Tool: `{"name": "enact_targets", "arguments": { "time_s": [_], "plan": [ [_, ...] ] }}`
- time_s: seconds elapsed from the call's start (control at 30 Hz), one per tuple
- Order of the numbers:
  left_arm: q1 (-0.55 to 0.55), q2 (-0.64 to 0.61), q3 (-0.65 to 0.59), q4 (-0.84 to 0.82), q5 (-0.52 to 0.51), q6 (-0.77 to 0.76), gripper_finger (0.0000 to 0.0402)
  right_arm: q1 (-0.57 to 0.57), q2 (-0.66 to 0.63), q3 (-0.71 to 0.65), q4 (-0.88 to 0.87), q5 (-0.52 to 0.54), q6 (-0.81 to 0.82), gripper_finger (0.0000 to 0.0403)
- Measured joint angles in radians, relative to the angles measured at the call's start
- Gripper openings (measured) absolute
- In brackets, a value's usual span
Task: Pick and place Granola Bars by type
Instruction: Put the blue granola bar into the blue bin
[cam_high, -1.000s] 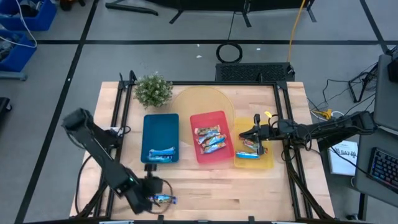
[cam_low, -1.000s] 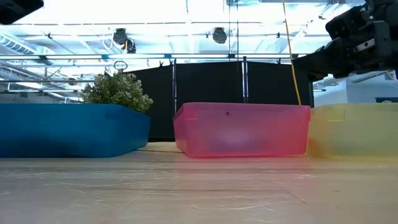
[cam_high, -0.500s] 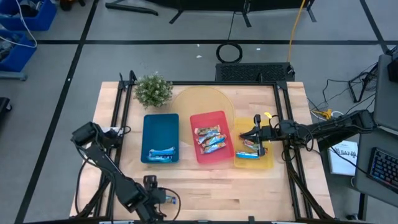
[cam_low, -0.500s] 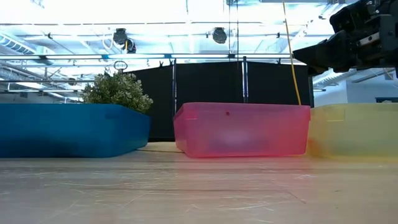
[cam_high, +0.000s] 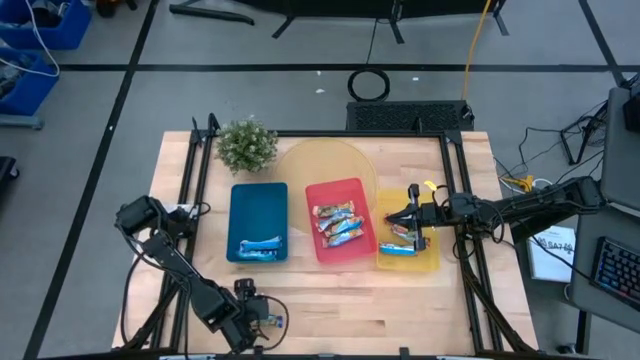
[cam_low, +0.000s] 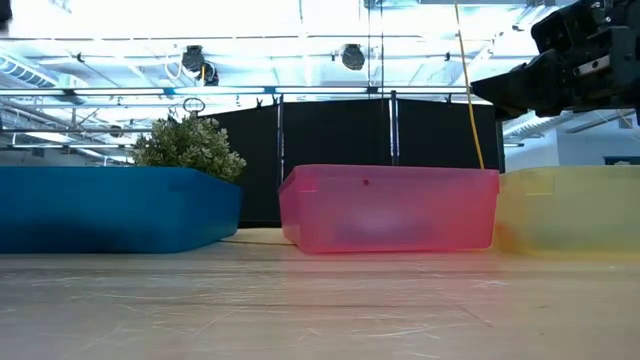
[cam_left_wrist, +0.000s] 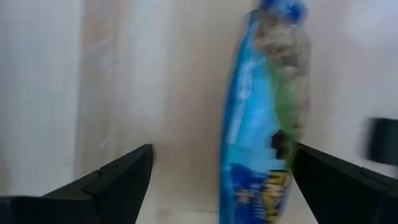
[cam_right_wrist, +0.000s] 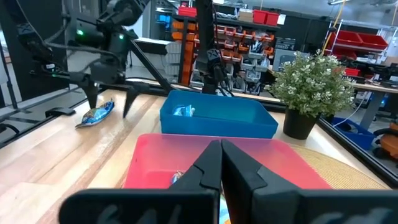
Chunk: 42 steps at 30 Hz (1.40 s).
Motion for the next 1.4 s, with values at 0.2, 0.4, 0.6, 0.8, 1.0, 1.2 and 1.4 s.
{"name": "enact_targets", "arguments": {
  "time_s": [0.2, 0.4, 0.6, 0.8, 1.0, 1.2, 1.4],
  "plan": [
    [0.01, -0.008, -0.077, 0.063, 0.003, -0.073, 0.0376, 0.0, 0.0, 0.0, 0.004, 0.001, -0.009, 0.0],
    [0.011, -0.006, -0.082, 0.068, -0.008, -0.051, 0.0333, 0.0, 0.0, 0.0, 0.005, 0.004, -0.019, 0.0],
    [0.019, -0.005, -0.083, 0.057, -0.015, -0.029, 0.0204, 0.0, 0.0, 0.0, 0.004, 0.004, -0.012, 0.0],
    [0.021, -0.039, -0.084, 0.067, -0.016, 0.04, 0.0072, 0.0, 0.0, 0.0, 0.004, 0.005, -0.012, 0.0],
    [0.024, -0.178, -0.085, 0.086, -0.104, 0.086, 0.0033, 0.0, 0.0, 0.0, 0.001, 0.005, -0.011, 0.0],
    [0.062, -0.384, -0.083, -0.023, -0.262, 0.176, 0.0054, 0.0, 0.0, 0.0, -0.003, 0.004, -0.008, 0.0],
    [0.219, -0.483, -0.083, -0.381, -0.318, 0.178, 0.0029, 0.0, 0.0, 0.0, -0.004, 0.005, -0.009, 0.0]
  ]
}}
